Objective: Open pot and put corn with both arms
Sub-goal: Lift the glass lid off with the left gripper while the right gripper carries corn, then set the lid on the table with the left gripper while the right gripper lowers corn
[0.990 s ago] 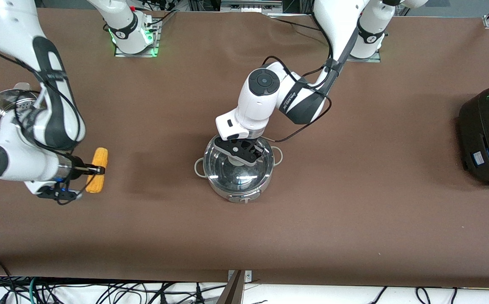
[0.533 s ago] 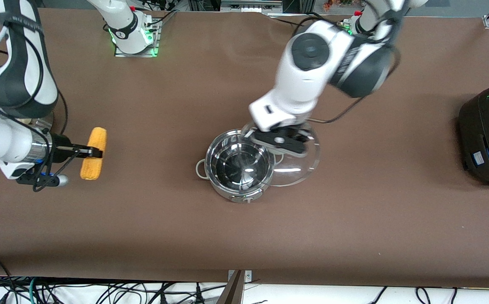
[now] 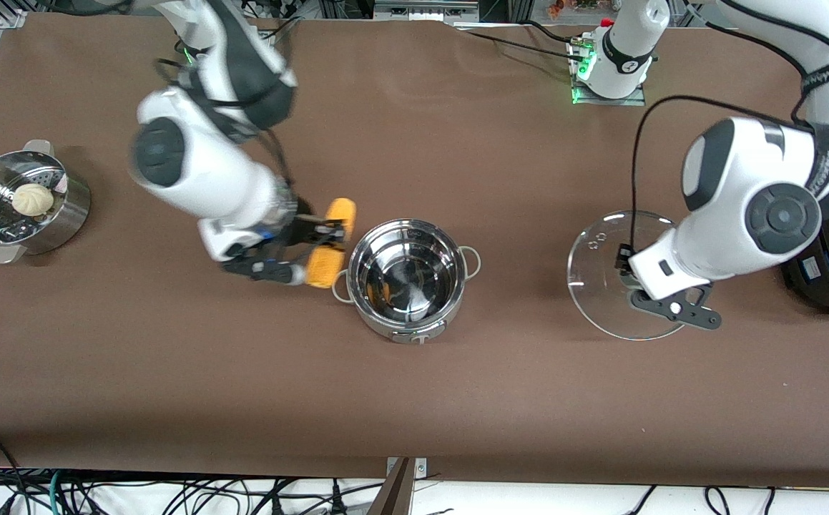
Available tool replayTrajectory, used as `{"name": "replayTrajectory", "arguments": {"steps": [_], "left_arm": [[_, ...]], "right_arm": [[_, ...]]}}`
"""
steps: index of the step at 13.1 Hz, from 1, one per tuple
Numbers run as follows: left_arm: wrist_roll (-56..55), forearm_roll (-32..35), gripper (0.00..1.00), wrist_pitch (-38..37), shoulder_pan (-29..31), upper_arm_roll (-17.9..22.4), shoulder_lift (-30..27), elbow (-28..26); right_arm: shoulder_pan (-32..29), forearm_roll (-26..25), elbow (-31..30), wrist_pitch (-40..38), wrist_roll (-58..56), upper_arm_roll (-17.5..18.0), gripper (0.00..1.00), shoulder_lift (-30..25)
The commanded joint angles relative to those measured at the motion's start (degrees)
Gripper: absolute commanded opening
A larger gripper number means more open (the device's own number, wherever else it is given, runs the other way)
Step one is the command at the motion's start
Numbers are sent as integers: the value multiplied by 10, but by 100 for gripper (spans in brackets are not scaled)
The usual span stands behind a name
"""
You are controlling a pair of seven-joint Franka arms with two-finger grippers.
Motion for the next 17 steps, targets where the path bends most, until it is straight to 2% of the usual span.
{"name": "replayTrajectory", "arguments": {"steps": [1, 4, 5, 6, 7, 8, 9, 10, 11, 14, 16, 17], "left_arm": [[10, 25, 6, 124, 6, -10, -55, -159], [10, 33, 14, 295, 26, -10, -61, -292], [10, 33, 25, 331, 29, -11, -60, -317], [10, 33, 50, 338, 29, -11, -60, -322], [8, 33, 82, 336, 29, -11, -62, -323], [7, 33, 100, 330, 29, -11, -69, -321], [2, 33, 100, 309, 27, -12, -83, -315], [0, 32, 100, 276, 24, -13, -102, -300], [-2, 27, 100, 232, 21, -16, -119, -281], [-41, 25, 100, 103, 23, -19, -152, -188], [-55, 24, 100, 16, 28, -19, -154, -102], [-56, 14, 100, -11, 29, -18, -154, -67]], "right_arm": [[30, -48, 31, 24, 26, -5, 0, 47], [45, -76, 31, 71, 23, -4, 0, 94], [52, -77, 31, 93, 23, -5, 0, 110], [58, -78, 31, 114, 25, -5, 0, 123], [64, -80, 30, 132, 26, -5, 0, 133], [71, -80, 31, 144, 27, -5, 0, 140], [73, -80, 31, 150, 27, -6, 14, 147], [77, -79, 30, 155, 29, -5, 49, 150], [81, -82, 30, 156, 28, -5, 99, 150], [71, -114, 30, 130, 18, -9, 100, 124], [20, -110, 30, 61, -31, -11, 100, 71], [-19, -108, 30, 7, -101, -10, 100, 41]]}}
